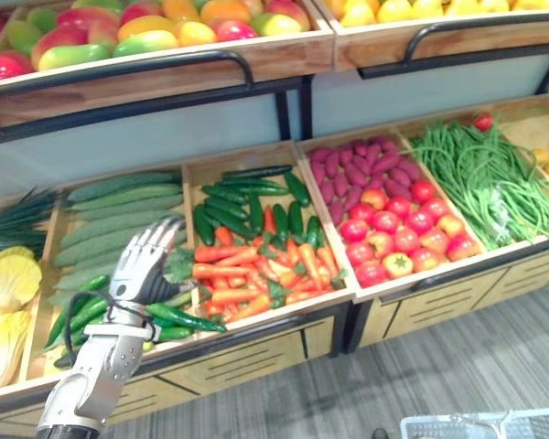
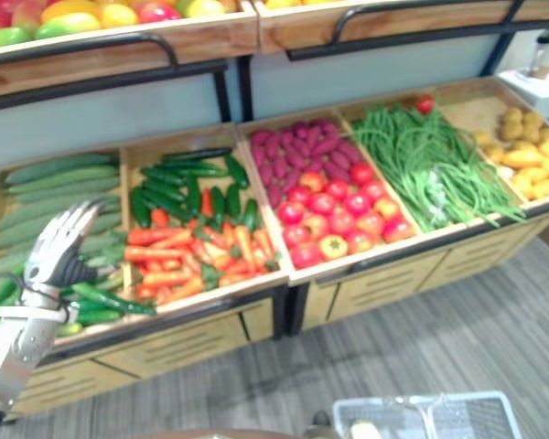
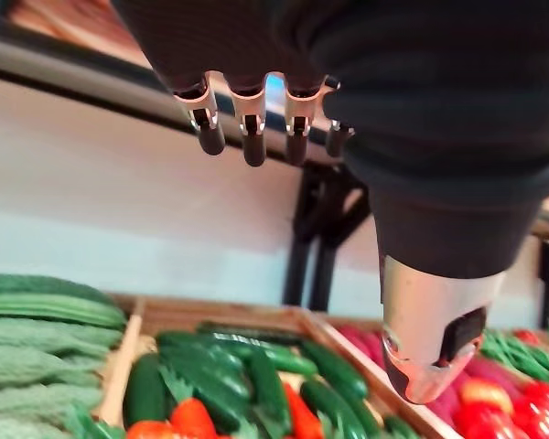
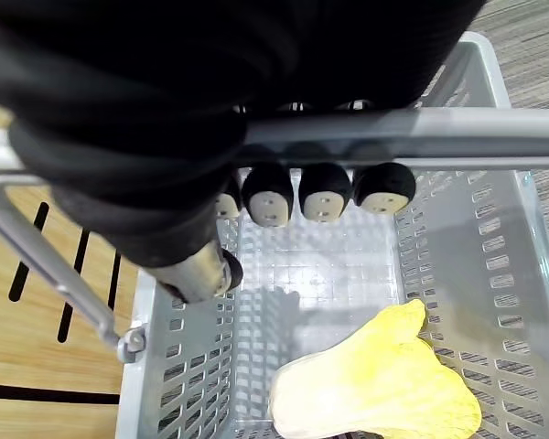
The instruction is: Pick vegetable in the basket
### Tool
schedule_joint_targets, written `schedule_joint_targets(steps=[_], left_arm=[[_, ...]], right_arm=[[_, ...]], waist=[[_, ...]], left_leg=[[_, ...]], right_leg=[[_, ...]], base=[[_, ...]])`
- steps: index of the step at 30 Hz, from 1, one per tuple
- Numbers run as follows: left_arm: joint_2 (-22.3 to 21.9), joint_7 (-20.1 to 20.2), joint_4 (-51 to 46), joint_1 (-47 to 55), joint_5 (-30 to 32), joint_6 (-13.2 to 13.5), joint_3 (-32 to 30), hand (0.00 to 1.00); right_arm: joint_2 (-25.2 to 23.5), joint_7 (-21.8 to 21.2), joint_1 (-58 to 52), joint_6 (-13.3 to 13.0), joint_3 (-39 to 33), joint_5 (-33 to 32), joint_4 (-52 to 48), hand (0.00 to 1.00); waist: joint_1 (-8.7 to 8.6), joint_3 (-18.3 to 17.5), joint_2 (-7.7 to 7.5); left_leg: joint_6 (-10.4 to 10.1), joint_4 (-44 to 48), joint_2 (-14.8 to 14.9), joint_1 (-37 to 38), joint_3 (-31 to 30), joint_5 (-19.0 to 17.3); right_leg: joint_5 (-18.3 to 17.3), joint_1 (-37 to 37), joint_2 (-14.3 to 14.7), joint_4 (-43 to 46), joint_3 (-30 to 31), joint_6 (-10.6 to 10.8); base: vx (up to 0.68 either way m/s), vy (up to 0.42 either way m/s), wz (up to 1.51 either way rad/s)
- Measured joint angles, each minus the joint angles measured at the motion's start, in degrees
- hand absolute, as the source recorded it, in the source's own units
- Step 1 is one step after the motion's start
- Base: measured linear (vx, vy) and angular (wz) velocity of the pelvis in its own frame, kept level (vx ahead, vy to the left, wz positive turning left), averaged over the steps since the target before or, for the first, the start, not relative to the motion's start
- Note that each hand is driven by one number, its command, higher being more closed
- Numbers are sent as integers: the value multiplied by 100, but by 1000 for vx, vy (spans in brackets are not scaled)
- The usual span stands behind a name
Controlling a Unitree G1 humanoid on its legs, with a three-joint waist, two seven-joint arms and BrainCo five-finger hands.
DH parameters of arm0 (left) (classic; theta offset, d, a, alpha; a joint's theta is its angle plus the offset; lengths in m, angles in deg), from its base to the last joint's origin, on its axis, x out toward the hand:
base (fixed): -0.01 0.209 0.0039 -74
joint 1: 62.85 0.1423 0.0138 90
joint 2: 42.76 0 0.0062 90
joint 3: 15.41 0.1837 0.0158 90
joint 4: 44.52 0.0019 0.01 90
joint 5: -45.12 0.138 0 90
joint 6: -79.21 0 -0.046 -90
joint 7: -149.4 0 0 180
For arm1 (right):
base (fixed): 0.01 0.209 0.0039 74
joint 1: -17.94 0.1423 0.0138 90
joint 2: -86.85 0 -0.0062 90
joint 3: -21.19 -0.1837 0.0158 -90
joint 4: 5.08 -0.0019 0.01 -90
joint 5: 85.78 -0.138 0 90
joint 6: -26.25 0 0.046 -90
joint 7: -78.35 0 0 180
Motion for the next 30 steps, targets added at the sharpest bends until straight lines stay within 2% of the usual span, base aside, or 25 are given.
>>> schedule_joint_targets(steps=[4, 8, 10, 14, 22, 28, 30], left_arm=[[279, 368, 260, -377, -51, 162, 523, 0], [289, 759, 463, -776, -52, 157, 984, 0], [286, 799, 572, -949, -51, 126, 1160, 0], [255, 812, 1023, -1243, -51, -76, 1269, 0], [178, 804, 1829, -1894, -39, -526, 1321, 0], [97, 688, 2241, -2286, -37, -833, 894, 0], [92, 678, 2282, -2443, -38, -854, 807, 0]], right_arm=[[3, -3, -3, -64, 80, 3, -218, 100], [25, -12, -35, -65, 240, 5, -409, 100], [26, -12, -52, -65, 283, 11, -490, 100], [27, -18, -13, -58, 339, 10, -675, 100], [-3, -12, 110, 24, 438, 8, -776, 100], [-21, -11, 216, 27, 447, 4, -860, 100], [-18, -7, 269, 28, 444, 5, -882, 100]], waist=[[-10, 66, 44], [-10, 170, 60], [-8, 225, 52], [-2, 286, 65], [17, 486, -19], [44, 666, -80], [74, 739, -105]], left_leg=[[-6, 7, -5, 16, 189, -29], [-30, 36, 1, 31, 302, -58], [-39, 76, 19, 25, 336, -84], [-43, 106, 15, -98, 459, -106], [-52, 191, 25, -410, 556, -114], [-71, 378, 98, -661, 600, -225], [-60, 478, 110, -808, 593, -243]], right_leg=[[8, -131, 21, 63, 183, 9], [10, -194, 41, 98, 292, 12], [10, -208, 53, 107, 321, 12], [12, -431, 63, 190, 448, 17], [19, -815, 42, 273, 496, 23], [55, -1034, 49, 299, 613, 9], [89, -1128, 45, 297, 632, 3]], base=[[-10, -3, -23], [-8, -15, -13], [-9, -24, -10], [0, -19, -16], [26, -16, -3], [5, -25, -6], [-22, -43, -5]])
